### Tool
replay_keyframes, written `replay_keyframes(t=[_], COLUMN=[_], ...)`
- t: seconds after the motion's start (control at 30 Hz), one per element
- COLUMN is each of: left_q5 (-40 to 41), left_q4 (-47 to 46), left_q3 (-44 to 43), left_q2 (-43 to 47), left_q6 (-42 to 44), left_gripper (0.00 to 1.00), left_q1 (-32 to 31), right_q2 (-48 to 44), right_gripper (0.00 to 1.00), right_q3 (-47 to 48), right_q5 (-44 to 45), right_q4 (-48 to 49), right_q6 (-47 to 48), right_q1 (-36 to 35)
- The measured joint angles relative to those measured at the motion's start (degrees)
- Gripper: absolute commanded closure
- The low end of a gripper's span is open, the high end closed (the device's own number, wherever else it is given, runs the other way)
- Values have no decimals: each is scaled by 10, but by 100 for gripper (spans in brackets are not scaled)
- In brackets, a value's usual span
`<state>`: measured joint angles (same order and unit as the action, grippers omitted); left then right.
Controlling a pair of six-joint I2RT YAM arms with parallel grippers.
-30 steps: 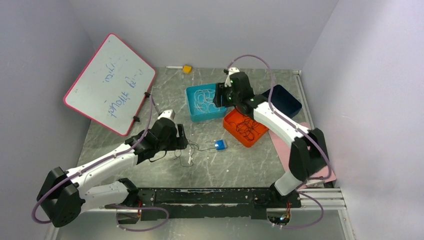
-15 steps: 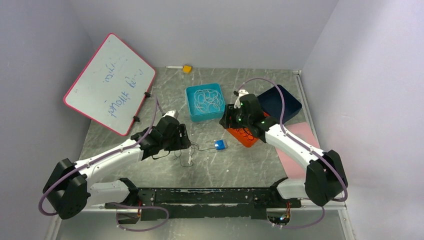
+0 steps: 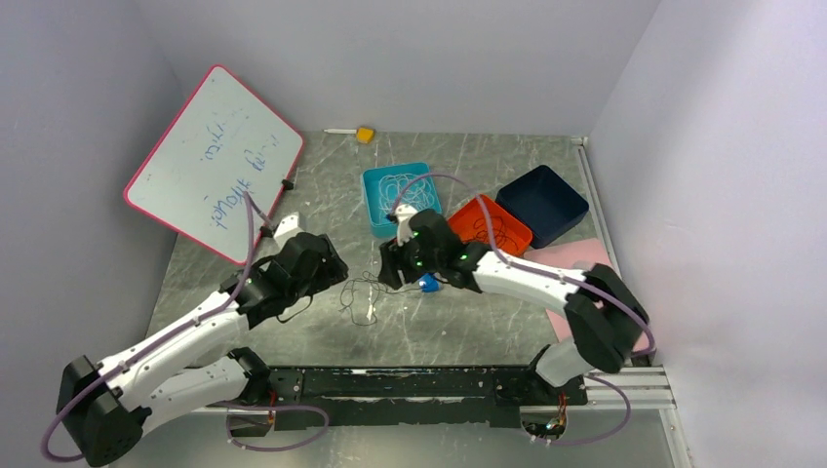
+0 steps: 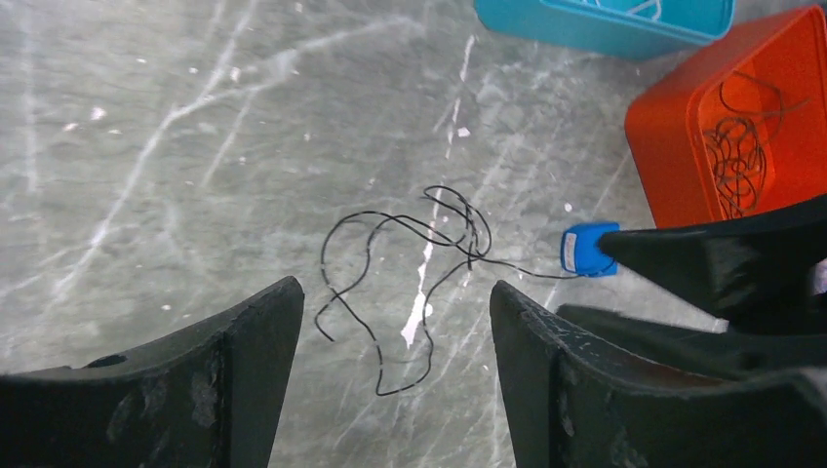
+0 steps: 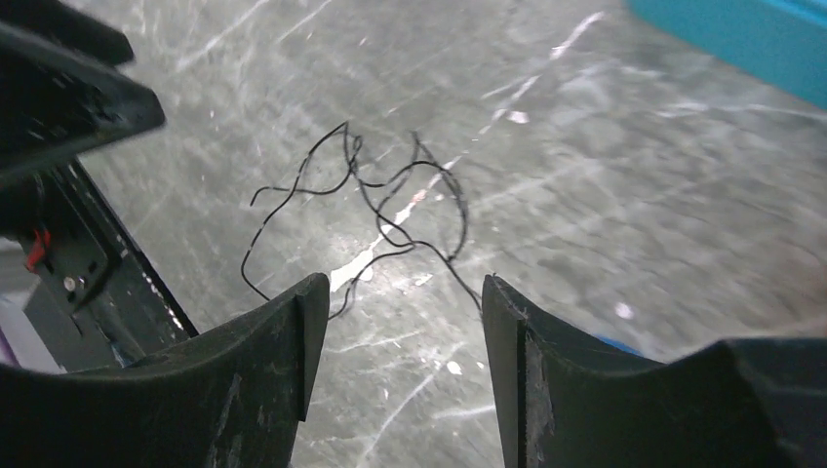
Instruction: Untangle the cables
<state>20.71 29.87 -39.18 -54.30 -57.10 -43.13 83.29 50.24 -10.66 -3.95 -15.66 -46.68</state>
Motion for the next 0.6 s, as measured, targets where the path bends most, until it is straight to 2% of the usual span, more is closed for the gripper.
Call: replay_keyframes(t=[0.27,0.6], left_q5=[54,68], left_q4=[52,66], left_q3=[0,0], left_q2=[67,77], left_q6=[-5,1], left_gripper=[25,24], left_q1=[0,0], right_q2=[132,215], right_gripper=[38,47], right_q3=[83,150], right_q5=[7,73], right_q4=[9,-20], right_q6=[36,54], right_q1=[-67,-80])
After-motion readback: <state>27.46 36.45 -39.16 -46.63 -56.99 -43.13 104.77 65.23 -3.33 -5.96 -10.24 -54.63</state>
